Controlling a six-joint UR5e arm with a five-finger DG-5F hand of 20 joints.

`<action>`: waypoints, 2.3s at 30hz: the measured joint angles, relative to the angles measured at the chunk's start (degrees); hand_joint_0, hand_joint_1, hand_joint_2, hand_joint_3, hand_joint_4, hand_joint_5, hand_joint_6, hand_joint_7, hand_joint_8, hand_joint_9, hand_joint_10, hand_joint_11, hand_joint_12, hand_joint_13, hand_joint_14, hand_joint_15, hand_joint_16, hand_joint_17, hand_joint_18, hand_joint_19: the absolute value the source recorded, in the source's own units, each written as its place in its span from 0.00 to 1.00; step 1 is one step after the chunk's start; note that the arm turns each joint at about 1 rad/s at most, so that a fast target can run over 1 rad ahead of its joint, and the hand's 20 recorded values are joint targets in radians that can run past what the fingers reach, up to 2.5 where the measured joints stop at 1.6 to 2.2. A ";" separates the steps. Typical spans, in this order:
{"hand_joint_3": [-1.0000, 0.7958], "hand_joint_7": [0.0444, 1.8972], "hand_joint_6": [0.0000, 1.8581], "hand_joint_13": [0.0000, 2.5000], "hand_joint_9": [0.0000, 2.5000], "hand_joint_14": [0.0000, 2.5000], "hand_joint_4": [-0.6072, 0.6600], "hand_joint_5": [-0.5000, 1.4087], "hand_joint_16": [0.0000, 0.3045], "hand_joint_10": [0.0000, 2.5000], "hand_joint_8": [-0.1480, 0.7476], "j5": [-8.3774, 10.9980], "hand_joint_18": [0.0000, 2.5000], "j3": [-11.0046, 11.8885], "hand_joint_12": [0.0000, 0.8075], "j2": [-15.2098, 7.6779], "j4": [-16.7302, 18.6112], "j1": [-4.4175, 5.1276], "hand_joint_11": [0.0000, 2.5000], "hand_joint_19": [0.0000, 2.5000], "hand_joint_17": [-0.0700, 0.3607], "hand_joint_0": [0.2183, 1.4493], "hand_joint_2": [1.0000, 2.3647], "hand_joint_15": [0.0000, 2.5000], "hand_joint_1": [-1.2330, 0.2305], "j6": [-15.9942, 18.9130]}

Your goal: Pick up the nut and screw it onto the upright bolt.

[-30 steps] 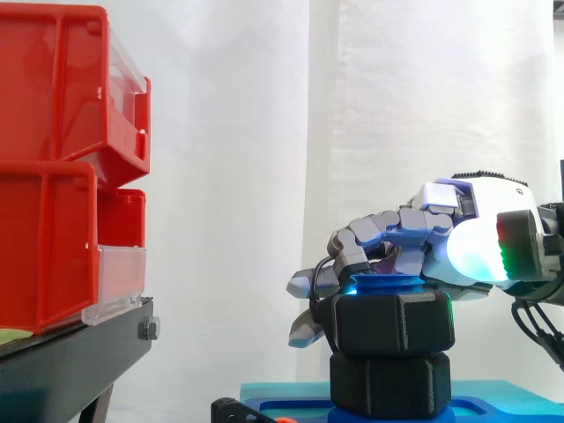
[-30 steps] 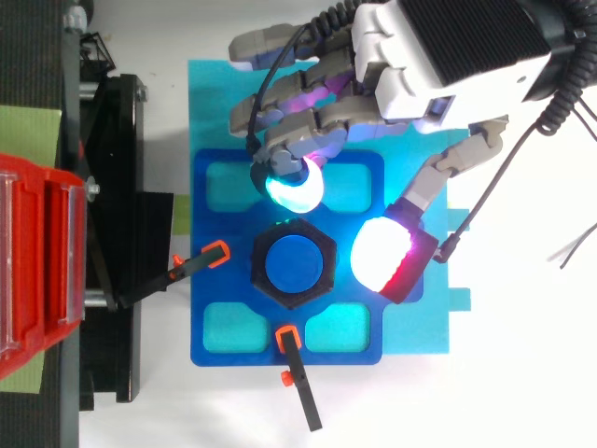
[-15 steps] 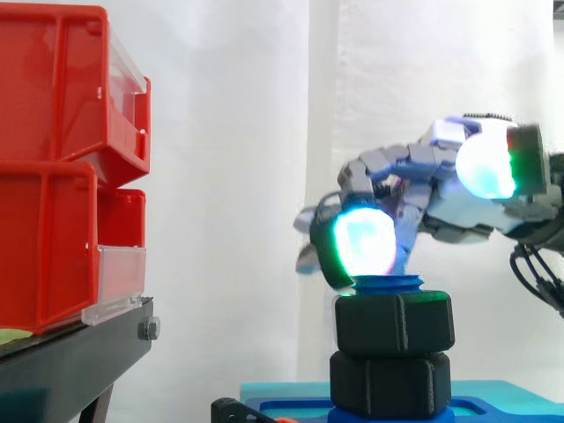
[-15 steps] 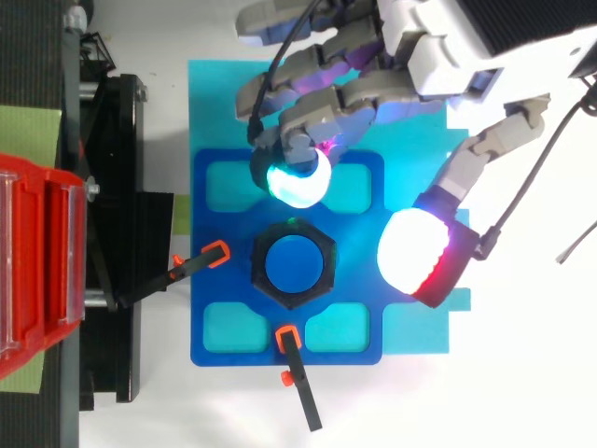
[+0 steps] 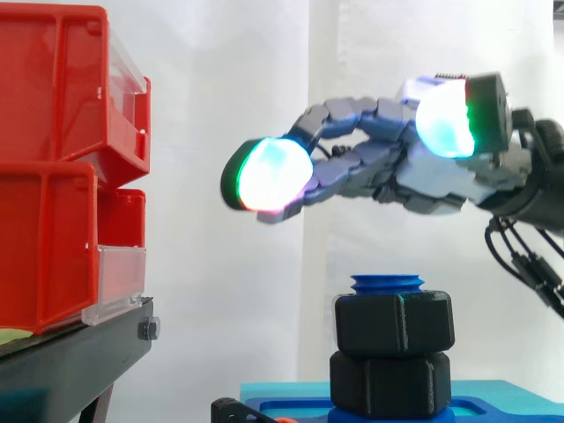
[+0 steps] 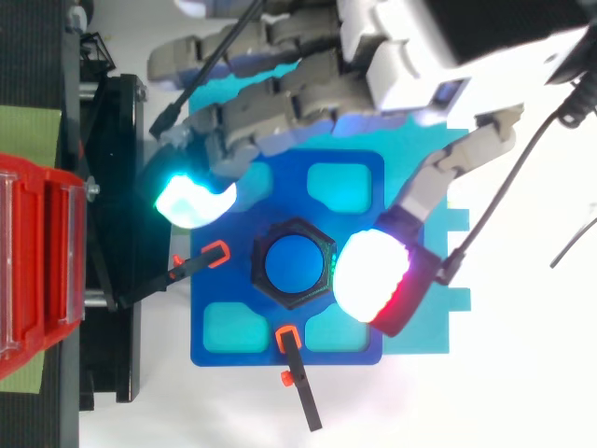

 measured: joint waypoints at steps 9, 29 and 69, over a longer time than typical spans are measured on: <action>0.28 0.32 0.27 0.03 0.18 0.00 0.59 0.18 0.15 0.00 0.44 3.30 0.00 -5.17 0.45 -1.53 4.05 1.91 0.00 0.00 0.40 0.15 0.00 0.00 0.66 0.66; 0.28 0.44 0.27 0.07 0.22 0.00 0.59 0.21 0.14 0.00 0.45 4.05 0.00 -6.94 0.44 -1.50 6.24 2.61 0.00 0.00 0.39 0.16 0.00 0.00 0.71 2.01; 0.28 0.72 0.27 0.21 0.42 0.00 0.54 0.30 0.09 0.00 0.42 -0.31 0.04 -4.75 0.36 -1.41 6.19 -0.36 0.00 0.00 0.31 0.19 0.00 0.00 0.68 3.39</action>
